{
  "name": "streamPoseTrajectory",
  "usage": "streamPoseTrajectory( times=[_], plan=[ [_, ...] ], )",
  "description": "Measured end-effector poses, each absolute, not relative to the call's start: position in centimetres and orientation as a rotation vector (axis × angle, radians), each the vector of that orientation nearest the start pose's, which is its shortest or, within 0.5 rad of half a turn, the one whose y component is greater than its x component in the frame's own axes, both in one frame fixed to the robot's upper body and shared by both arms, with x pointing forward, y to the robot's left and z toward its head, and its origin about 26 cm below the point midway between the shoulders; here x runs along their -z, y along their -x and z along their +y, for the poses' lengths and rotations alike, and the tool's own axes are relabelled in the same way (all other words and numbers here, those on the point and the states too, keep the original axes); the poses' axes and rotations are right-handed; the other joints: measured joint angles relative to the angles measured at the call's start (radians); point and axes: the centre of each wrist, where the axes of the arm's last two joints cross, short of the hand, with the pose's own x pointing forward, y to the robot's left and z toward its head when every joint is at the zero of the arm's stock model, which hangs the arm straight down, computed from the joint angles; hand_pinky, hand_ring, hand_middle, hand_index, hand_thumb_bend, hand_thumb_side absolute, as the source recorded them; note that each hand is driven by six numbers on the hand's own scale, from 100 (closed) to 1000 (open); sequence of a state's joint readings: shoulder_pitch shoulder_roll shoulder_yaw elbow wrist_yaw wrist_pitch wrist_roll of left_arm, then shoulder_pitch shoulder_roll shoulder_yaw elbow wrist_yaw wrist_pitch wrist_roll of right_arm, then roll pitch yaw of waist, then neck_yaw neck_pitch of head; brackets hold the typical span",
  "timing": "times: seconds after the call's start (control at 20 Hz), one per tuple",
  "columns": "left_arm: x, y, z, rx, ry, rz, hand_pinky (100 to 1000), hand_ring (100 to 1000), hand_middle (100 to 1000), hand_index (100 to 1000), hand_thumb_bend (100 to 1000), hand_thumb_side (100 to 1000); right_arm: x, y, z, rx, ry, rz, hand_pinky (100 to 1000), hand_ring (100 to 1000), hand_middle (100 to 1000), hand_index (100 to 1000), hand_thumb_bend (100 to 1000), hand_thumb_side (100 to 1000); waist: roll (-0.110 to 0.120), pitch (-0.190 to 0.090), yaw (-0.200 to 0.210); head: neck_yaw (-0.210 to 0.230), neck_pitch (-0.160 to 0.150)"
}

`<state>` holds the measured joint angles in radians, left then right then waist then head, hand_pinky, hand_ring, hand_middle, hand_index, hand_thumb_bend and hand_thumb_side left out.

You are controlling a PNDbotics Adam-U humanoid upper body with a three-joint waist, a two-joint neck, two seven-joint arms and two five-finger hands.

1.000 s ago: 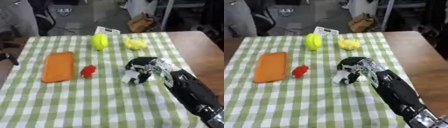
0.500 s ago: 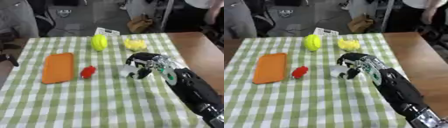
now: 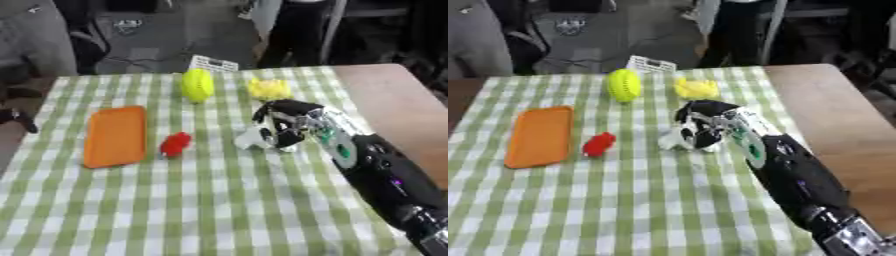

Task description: Pick up objects on the table and place them in the box.

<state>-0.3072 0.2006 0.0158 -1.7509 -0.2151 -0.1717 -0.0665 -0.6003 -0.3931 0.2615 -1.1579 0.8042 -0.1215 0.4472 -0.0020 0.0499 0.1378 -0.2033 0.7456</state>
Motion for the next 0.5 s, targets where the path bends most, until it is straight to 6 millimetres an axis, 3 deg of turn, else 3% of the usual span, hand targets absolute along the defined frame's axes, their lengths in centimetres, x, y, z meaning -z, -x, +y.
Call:
streamPoseTrajectory(
  times=[0.15,0.2,0.25,0.3,0.4,0.5],
  plan=[
    [-13.54,-33.47,25.41,0.471,-0.257,-2.183,332,691,833,800,118,1000,-8.74,-41.77,-25.71,-1.523,0.552,-1.298,241,461,736,846,100,100,0.000,0.000,0.000,0.000,0.000],
    [-13.54,-33.47,25.41,0.471,-0.257,-2.183,332,691,833,800,118,1000,-8.76,-41.79,-25.65,-1.521,0.547,-1.298,272,490,749,856,230,219,0.000,0.000,0.000,0.000,0.000],
    [-13.54,-33.47,25.41,0.471,-0.257,-2.183,332,691,833,800,118,1000,-8.73,-41.77,-25.60,-1.523,0.543,-1.295,272,490,749,856,230,219,0.000,0.000,0.001,0.000,0.000],
    [-13.54,-33.47,25.41,0.471,-0.257,-2.183,332,691,833,800,118,1000,-8.71,-41.77,-25.58,-1.525,0.542,-1.293,373,605,792,881,405,346,0.000,0.000,0.001,0.000,0.000],
    [-13.54,-33.47,25.41,0.471,-0.257,-2.183,331,691,833,799,117,1000,-8.46,-41.76,-25.55,-1.540,0.534,-1.275,462,694,821,893,488,407,0.000,0.000,0.003,-0.001,-0.001],
    [-13.54,-33.47,25.41,0.471,-0.257,-2.183,331,692,833,800,117,1000,-8.03,-41.82,-25.68,-1.562,0.529,-1.242,477,707,824,895,504,420,0.000,0.000,0.004,-0.001,-0.004]
  ],
)
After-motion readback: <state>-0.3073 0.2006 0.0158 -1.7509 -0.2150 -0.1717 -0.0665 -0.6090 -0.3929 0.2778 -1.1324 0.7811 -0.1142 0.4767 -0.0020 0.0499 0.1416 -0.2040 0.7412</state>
